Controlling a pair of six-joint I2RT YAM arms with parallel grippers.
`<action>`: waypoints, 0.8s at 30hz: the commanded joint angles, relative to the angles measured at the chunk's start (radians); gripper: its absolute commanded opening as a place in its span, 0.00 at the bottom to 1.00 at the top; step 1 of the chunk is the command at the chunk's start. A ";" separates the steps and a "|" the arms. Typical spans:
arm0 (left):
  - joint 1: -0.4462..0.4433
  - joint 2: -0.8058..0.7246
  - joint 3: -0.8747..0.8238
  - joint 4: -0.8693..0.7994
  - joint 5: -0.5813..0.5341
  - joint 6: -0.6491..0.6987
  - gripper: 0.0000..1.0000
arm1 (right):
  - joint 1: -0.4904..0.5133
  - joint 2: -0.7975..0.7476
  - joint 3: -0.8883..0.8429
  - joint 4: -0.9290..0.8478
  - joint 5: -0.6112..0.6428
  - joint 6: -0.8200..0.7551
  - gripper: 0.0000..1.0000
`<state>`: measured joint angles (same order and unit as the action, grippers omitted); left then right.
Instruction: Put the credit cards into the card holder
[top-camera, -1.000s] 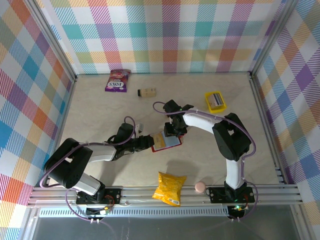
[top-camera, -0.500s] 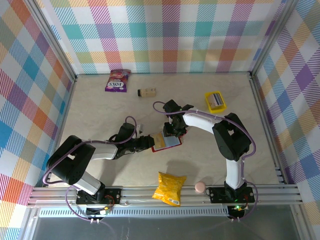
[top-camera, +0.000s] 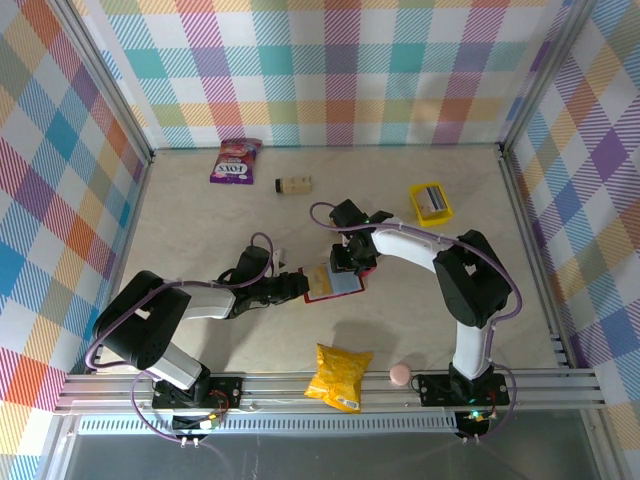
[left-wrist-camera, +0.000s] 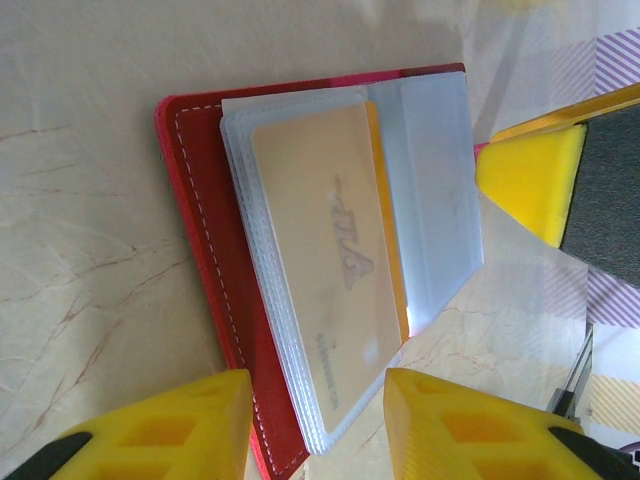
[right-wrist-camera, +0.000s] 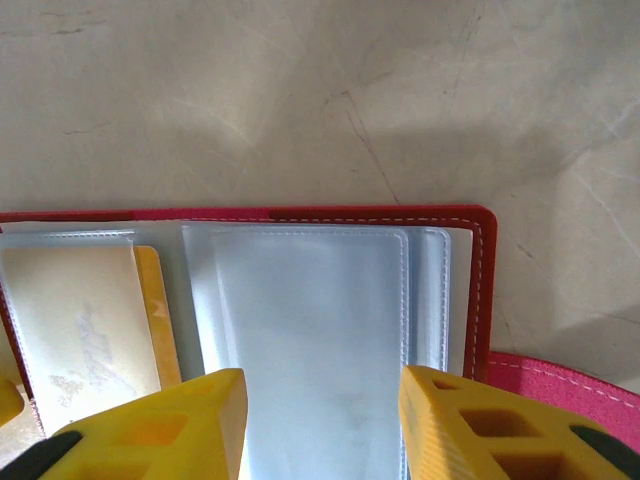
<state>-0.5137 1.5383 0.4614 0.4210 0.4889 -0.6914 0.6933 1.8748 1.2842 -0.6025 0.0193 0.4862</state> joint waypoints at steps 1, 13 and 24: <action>0.011 0.009 0.017 0.004 0.019 0.009 0.39 | -0.003 0.018 -0.006 0.004 -0.009 0.016 0.44; 0.010 0.008 0.016 0.011 0.022 0.009 0.39 | -0.003 0.086 0.022 -0.042 -0.029 0.039 0.45; 0.009 0.015 0.019 0.013 0.028 0.007 0.39 | -0.018 0.055 -0.014 0.037 -0.137 0.068 0.43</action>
<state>-0.5137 1.5455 0.4622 0.4232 0.4973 -0.6914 0.6804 1.9236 1.2903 -0.5793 -0.0700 0.5320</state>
